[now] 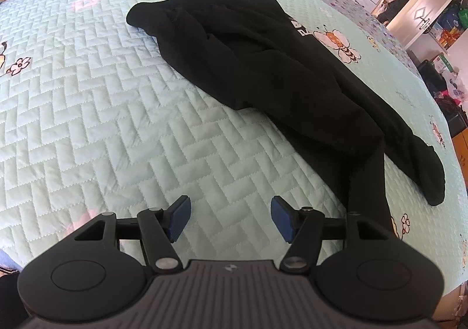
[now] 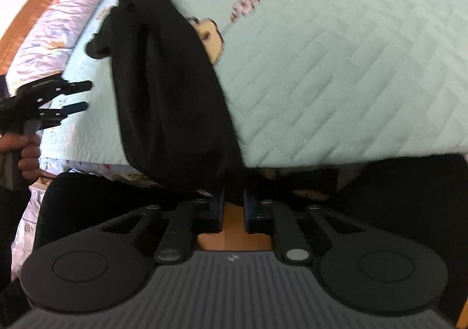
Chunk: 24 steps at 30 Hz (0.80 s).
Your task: Fold clothes
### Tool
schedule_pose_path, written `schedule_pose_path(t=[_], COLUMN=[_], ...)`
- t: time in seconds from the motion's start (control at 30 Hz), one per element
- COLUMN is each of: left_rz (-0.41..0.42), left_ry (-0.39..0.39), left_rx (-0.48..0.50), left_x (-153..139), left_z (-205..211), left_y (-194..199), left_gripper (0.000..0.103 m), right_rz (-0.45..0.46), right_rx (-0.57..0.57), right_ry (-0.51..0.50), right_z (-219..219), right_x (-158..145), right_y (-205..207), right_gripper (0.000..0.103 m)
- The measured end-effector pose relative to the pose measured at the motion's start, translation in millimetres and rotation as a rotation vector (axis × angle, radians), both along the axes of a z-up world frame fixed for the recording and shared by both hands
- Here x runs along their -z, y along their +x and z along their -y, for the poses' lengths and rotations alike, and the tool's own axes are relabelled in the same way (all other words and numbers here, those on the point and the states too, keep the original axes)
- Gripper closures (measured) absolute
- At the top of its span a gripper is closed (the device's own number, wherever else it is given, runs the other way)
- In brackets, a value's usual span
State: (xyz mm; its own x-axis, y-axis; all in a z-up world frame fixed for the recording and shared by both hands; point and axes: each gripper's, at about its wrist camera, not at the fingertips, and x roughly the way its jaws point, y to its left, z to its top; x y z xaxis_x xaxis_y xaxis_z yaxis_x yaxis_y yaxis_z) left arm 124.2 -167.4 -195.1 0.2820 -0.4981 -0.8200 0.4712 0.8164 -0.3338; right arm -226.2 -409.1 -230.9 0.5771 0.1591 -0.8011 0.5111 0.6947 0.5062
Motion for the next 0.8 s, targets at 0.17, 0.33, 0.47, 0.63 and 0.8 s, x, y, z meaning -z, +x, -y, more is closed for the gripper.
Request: schedule_pose_path(t=[0.17, 0.33, 0.47, 0.63, 0.8], left_rz=[-0.001, -0.002, -0.005, -0.006, -0.002], left_ry=[0.000, -0.005, -0.012, -0.004, -0.001], left_rx=[0.003, 0.014, 0.019, 0.029, 0.006], left_x=[0.2, -0.8, -0.2, -1.4, -5.1], left_z=[0.5, 3.9, 4.5, 1.0, -10.3], left_y=[-0.6, -2.9, -7.0, -10.3, -8.4], left_gripper=[0.038, 0.038, 0.038, 0.038, 0.037], right_rz=[0.110, 0.148, 0.058, -0.096, -0.206], right_rx=[0.006, 0.008, -0.073, -0.241, -0.347], right_ry=[-0.104, -0.179, -0.085, -0.118, -0.189], right_z=[0.0, 23.9, 30.9, 10.4, -5.0], right_x=[-39.2, -81.2, -61.7, -11.5, 35.0], right_y=[-19.8, -27.3, -15.7, 20.9, 56.8], right_gripper=[0.103, 0.101, 0.035, 0.033, 0.036])
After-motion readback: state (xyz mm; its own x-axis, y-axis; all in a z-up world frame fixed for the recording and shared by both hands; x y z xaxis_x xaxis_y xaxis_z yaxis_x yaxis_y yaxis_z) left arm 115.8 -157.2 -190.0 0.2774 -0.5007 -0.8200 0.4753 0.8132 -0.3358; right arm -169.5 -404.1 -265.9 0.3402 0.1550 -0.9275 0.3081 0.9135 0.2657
